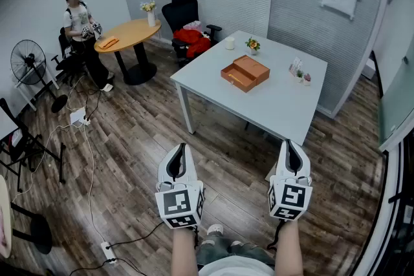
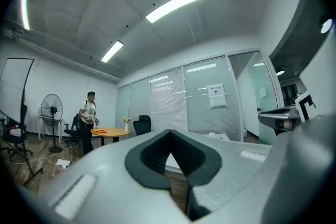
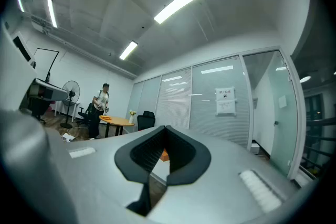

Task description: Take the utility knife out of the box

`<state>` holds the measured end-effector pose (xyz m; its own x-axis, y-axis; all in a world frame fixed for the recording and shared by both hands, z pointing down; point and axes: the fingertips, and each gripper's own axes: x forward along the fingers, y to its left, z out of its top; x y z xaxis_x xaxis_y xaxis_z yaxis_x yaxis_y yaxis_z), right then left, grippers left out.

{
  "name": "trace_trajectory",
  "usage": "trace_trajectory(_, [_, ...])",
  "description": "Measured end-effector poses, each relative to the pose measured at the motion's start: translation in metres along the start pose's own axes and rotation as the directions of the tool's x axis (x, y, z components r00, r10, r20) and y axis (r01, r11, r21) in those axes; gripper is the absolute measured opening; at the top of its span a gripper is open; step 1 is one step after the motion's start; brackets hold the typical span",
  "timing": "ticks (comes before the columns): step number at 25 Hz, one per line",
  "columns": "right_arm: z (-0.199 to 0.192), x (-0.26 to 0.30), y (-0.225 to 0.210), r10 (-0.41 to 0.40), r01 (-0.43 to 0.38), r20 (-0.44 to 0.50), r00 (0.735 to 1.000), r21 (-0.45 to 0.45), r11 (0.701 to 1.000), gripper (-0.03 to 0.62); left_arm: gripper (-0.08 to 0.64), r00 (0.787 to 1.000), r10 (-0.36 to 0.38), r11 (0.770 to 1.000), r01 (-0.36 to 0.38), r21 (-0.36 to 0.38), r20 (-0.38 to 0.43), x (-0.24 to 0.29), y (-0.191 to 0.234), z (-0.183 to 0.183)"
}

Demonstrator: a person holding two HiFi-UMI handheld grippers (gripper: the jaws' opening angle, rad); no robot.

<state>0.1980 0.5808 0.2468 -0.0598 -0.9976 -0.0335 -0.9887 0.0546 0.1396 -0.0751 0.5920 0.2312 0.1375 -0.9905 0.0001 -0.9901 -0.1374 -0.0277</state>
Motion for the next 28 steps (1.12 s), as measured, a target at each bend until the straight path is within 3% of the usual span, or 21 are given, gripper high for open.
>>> trace_trajectory(16, [-0.004, 0.025, 0.006, -0.019, 0.019, 0.01, 1.0, 0.016, 1.0, 0.026, 0.0, 1.0, -0.004, 1.0, 0.004, -0.014, -0.022, 0.023, 0.014, -0.01])
trace_trajectory(20, [-0.004, 0.037, 0.016, -0.013, 0.012, -0.004, 1.0, -0.021, 1.0, 0.041, 0.0, 1.0, -0.01, 1.0, 0.01, -0.016, -0.024, 0.034, 0.025, -0.011])
trace_trajectory(24, [-0.003, 0.052, 0.03, 0.01, -0.01, -0.006, 1.0, -0.022, 1.0, 0.168, 0.0, 1.0, -0.024, 1.0, 0.024, -0.009, -0.019, 0.047, 0.037, -0.009])
trace_trajectory(28, [-0.003, 0.066, 0.046, 0.02, -0.02, 0.0, 1.0, -0.027, 0.999, 0.251, 0.0, 0.999, -0.04, 0.999, 0.04, 0.001, -0.012, 0.061, 0.052, -0.009])
